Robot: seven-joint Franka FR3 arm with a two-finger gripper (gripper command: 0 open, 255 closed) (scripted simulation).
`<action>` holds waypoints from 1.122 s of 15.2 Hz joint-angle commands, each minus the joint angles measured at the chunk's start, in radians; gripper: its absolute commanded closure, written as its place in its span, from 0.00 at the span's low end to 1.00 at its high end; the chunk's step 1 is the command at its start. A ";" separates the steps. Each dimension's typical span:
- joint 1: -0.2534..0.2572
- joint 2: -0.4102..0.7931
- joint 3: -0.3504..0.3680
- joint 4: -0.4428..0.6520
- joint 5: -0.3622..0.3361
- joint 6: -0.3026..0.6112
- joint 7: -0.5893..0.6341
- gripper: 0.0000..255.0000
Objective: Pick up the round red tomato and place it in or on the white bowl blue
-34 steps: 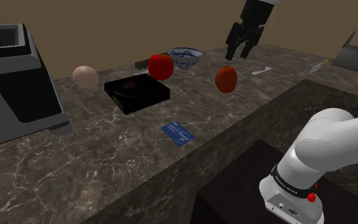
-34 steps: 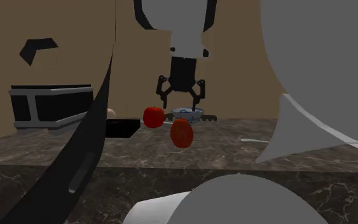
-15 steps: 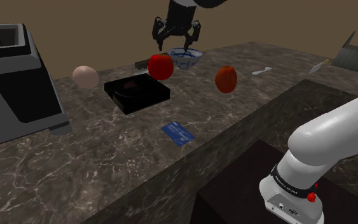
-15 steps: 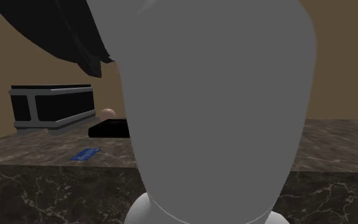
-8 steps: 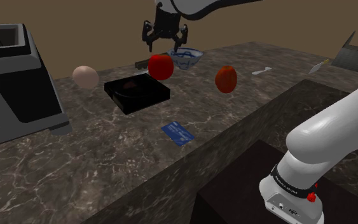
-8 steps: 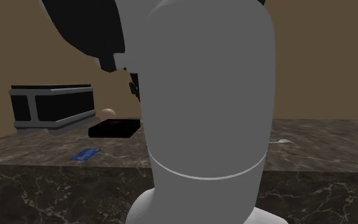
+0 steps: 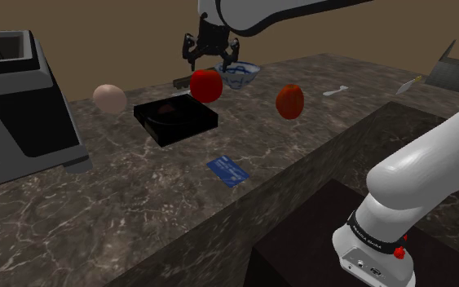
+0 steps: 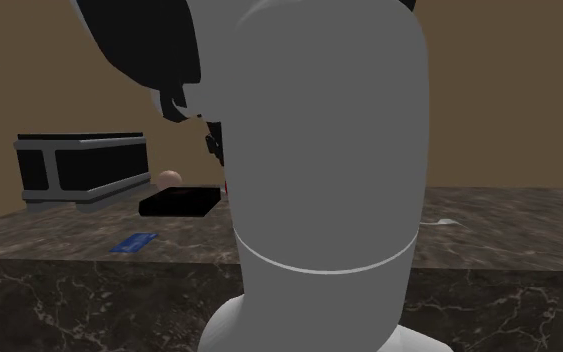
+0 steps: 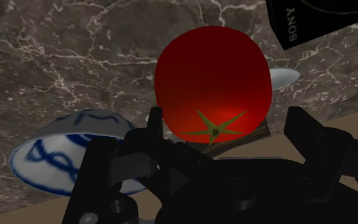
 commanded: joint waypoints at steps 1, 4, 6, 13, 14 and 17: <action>0.000 0.000 0.000 0.000 0.000 0.000 0.000 0.00; 0.000 0.000 0.000 0.000 0.000 0.000 0.000 1.00; 0.000 0.000 0.000 0.000 0.000 0.000 0.000 1.00; 0.000 0.000 -0.001 0.013 0.002 -0.012 -0.004 1.00; 0.000 0.001 -0.002 0.026 0.003 -0.025 -0.008 1.00; -0.001 0.003 -0.004 0.068 0.005 -0.064 -0.018 1.00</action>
